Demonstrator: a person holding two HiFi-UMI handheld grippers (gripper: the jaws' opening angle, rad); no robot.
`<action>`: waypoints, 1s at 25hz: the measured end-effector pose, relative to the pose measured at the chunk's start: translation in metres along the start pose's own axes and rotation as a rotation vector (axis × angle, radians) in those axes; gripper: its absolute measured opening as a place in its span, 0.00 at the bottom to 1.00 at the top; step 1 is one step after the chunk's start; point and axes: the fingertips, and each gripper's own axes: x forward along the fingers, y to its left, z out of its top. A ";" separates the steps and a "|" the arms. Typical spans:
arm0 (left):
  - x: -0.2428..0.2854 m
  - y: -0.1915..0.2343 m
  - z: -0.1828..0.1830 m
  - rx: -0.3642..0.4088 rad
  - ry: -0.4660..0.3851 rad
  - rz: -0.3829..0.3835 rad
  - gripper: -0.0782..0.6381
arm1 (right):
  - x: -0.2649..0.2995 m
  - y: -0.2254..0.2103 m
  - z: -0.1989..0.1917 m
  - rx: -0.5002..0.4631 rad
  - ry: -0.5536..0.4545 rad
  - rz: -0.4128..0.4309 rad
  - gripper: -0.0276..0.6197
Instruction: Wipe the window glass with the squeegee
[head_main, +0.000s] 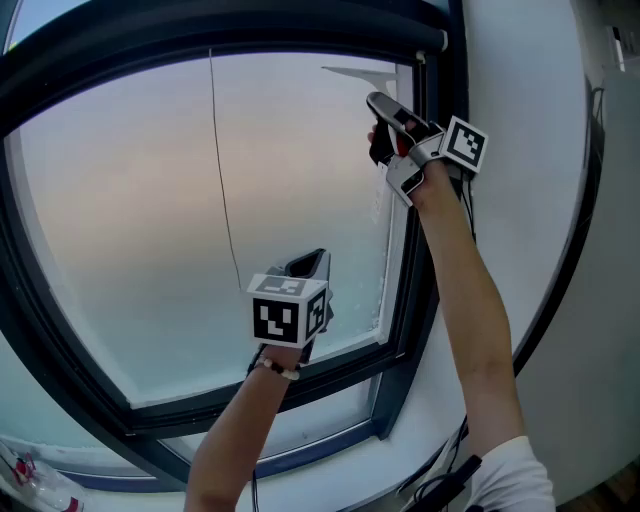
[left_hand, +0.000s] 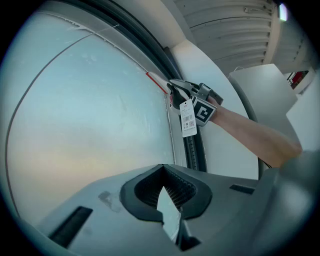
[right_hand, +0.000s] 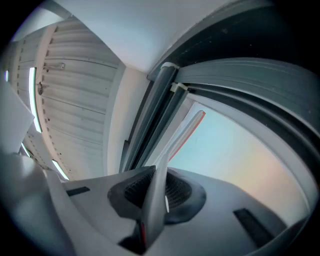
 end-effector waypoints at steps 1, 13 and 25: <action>0.000 0.001 -0.002 0.001 0.000 0.000 0.11 | 0.000 -0.005 0.003 0.004 -0.010 -0.015 0.09; 0.001 -0.002 -0.009 -0.010 0.001 -0.010 0.11 | -0.010 -0.015 0.000 -0.117 -0.018 -0.176 0.10; -0.006 -0.003 -0.029 -0.032 0.027 -0.018 0.11 | -0.048 -0.026 -0.049 0.032 -0.012 -0.130 0.10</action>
